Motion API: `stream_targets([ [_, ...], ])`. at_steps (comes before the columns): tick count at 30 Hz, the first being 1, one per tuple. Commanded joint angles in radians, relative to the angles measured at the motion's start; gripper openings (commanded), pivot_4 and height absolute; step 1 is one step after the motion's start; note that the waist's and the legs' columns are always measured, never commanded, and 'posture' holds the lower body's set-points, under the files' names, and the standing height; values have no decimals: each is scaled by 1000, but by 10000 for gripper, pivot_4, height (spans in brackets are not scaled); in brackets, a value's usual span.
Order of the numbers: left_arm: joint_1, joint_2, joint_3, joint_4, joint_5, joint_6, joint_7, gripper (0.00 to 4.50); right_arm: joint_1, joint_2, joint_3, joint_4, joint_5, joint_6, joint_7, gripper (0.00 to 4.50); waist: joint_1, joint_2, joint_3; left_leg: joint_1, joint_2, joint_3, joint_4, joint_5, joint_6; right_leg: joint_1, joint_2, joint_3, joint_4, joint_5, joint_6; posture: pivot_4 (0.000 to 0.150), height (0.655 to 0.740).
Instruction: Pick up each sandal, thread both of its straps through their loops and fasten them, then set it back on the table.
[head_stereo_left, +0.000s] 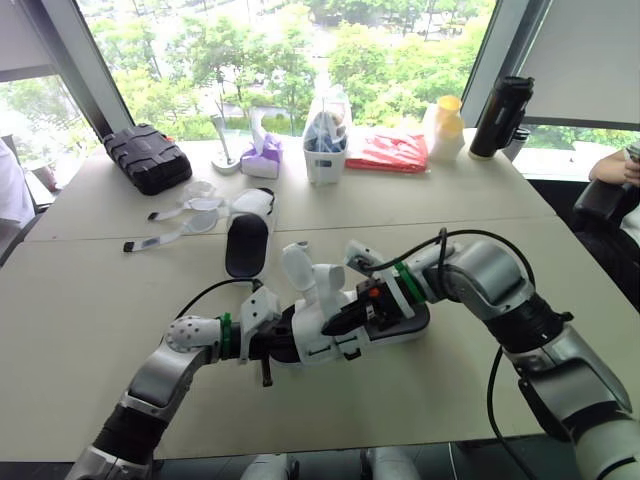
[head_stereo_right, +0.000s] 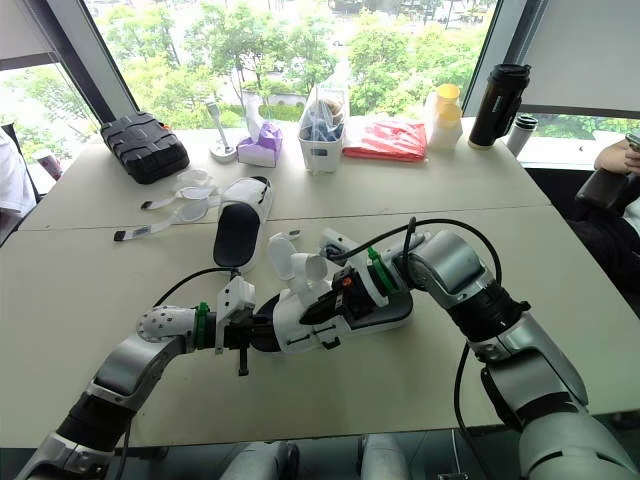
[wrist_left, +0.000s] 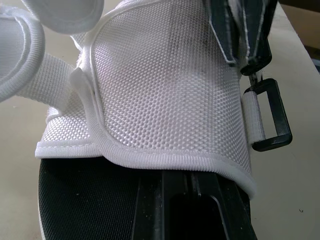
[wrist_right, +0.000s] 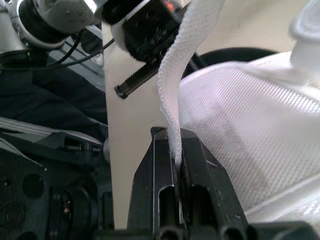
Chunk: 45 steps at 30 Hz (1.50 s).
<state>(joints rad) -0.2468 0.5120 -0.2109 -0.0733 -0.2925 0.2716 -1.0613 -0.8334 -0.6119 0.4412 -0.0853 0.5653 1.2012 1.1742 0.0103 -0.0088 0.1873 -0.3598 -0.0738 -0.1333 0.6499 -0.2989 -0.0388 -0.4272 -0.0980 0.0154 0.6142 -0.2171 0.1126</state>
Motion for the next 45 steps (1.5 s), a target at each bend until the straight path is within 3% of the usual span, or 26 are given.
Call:
stream_targets([
  [1,14,6,-17,8,15,13,2,0,24,-17,-23,-69,15,-12,-10,304,0,0,0,0,0,0,0,0,0,0,0,0,0,0,0,1500,7400],
  [4,13,6,-18,9,14,13,1,0,53,-30,-22,-83,0,-35,-24,304,1,0,0,0,0,0,0,0,0,0,0,0,0,0,0,1500,7400],
  [7,13,5,-19,7,15,14,3,0,73,-45,-35,-101,1,-48,-33,9301,1,0,0,0,0,0,0,0,0,0,0,0,0,0,0,1500,7400],
  [11,18,4,-20,2,14,15,5,0,71,-73,-92,-134,26,-23,-49,28508,1,0,0,0,0,0,0,0,0,0,0,0,0,0,0,1500,7400],
  [14,24,4,-24,-1,14,15,5,0,89,-167,-167,-214,83,-7,-1,43386,3,0,0,0,0,0,1,0,0,0,0,0,0,0,0,1500,7400],
  [19,21,6,-24,11,17,9,0,0,146,-319,-237,-281,148,6,60,44314,2,0,0,0,1,2,0,0,0,0,0,0,-1,0,0,1500,7400],
  [24,14,4,-25,18,19,4,-2,0,277,-364,-287,-355,214,55,22,44314,3,-1,0,0,1,3,0,0,1,1,0,-1,-2,0,1,1500,7400],
  [34,17,5,-31,11,19,9,-4,0,456,-183,-279,-370,178,16,-226,44314,3,-2,0,0,1,2,0,0,1,1,0,0,-2,0,1,1500,7400],
  [45,25,-1,-29,2,16,15,6,0,453,-48,-293,-382,229,68,-364,44314,2,-2,0,0,1,1,0,0,1,1,0,0,-1,0,1,1500,7400],
])
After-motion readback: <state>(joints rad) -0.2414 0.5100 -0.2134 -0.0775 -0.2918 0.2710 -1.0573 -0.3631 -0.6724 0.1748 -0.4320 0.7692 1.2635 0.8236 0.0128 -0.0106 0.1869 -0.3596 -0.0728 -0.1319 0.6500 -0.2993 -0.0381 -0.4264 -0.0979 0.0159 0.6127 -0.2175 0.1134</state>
